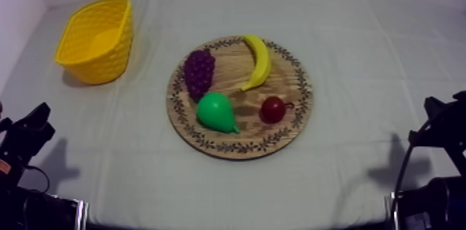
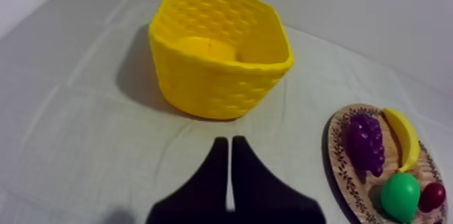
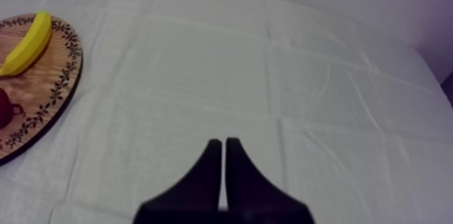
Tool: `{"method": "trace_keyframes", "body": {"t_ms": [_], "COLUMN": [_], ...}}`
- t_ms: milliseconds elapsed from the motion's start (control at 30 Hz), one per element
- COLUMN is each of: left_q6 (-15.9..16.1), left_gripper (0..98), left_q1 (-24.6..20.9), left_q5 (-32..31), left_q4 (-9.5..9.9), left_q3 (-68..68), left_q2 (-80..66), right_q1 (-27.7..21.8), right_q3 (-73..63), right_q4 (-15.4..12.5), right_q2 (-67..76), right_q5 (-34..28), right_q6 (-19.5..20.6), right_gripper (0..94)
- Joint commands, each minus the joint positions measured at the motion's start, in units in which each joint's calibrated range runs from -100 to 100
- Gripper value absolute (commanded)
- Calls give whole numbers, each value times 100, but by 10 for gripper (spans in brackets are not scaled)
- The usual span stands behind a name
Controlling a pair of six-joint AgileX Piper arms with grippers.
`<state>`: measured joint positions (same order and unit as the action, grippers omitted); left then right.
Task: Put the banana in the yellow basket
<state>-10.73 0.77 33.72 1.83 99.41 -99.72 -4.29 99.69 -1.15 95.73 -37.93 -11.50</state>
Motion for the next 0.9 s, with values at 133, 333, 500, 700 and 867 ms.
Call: {"method": "trace_keyframes", "body": {"t_ms": [133,333,500,700,867], "left_q6": [94,94,94,476,582], "left_gripper": [1,1,1,1,1], "left_q1": [-1,-1,-1,-1,-1], "left_q5": [-1,-1,-1,-1,-1], "left_q4": [1,1,1,1,1], "left_q3": [3,3,3,3,3], "left_q2": [-2,-2,-2,-2,-2], "right_q1": [0,0,0,0,0], "right_q3": [-3,-3,-3,-3,-3], "right_q4": [1,1,1,1,1], "right_q2": [2,2,2,2,2], "right_q5": [3,3,3,3,3], "right_q6": [5,5,5,5,5], "right_gripper": [3,3,3,3,3]}}
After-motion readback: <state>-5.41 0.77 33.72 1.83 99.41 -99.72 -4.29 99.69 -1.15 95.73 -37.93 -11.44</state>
